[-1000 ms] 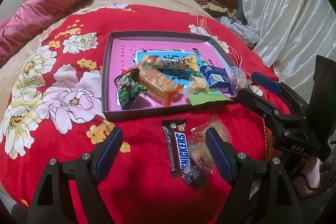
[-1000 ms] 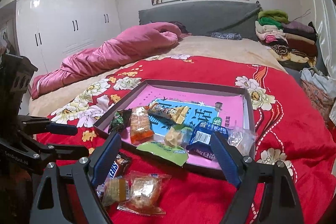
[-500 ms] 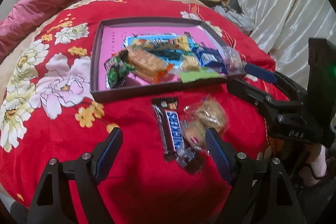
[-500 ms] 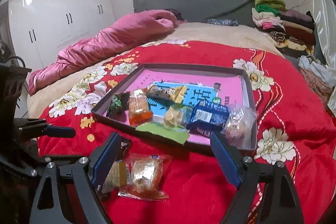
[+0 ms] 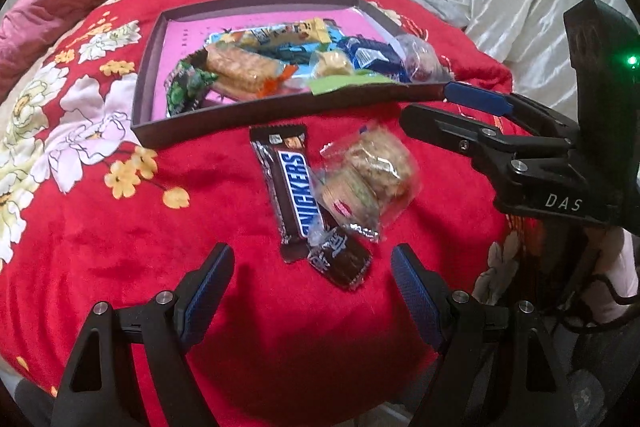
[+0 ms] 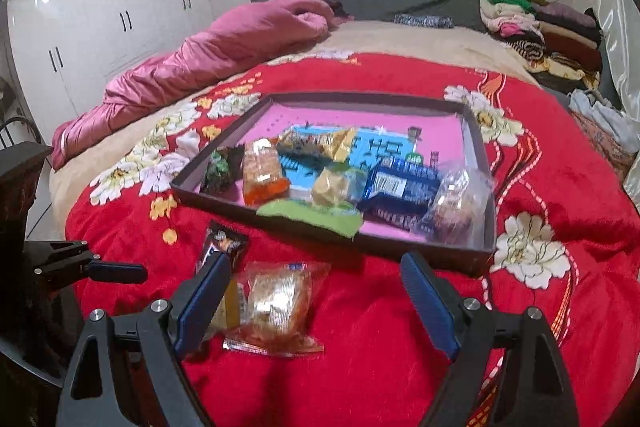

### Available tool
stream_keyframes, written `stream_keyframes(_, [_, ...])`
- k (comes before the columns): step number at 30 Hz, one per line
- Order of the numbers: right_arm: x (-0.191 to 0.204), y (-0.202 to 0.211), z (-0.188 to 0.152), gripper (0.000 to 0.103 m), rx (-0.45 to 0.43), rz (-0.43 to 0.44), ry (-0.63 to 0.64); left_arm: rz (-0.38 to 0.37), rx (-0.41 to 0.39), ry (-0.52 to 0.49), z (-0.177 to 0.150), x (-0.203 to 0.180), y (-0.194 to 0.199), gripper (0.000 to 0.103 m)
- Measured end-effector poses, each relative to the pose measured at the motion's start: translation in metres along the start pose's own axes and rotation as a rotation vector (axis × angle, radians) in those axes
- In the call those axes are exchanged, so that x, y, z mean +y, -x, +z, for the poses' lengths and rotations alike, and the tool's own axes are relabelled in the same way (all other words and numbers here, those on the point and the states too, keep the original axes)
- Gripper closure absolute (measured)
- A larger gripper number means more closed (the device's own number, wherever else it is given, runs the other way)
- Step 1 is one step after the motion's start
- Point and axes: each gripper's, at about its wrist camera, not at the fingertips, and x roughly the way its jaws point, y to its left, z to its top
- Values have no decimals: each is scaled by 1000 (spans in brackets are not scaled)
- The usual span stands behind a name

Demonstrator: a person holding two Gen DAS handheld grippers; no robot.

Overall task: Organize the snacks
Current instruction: 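Move both open tools back toward the Snickers bar and clear pastry bags, then grasp the small dark candy with the left tool while the right tool grasps a clear pastry bag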

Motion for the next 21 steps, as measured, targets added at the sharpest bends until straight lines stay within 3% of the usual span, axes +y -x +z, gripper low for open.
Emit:
stream_keyframes(12, [6, -21, -13, 17, 114, 11, 18, -34, 17, 29, -6, 4, -12, 21])
stream_keyframes(21, [12, -34, -17, 34, 161, 32, 52, -62, 17, 15, -6, 0, -16, 31])
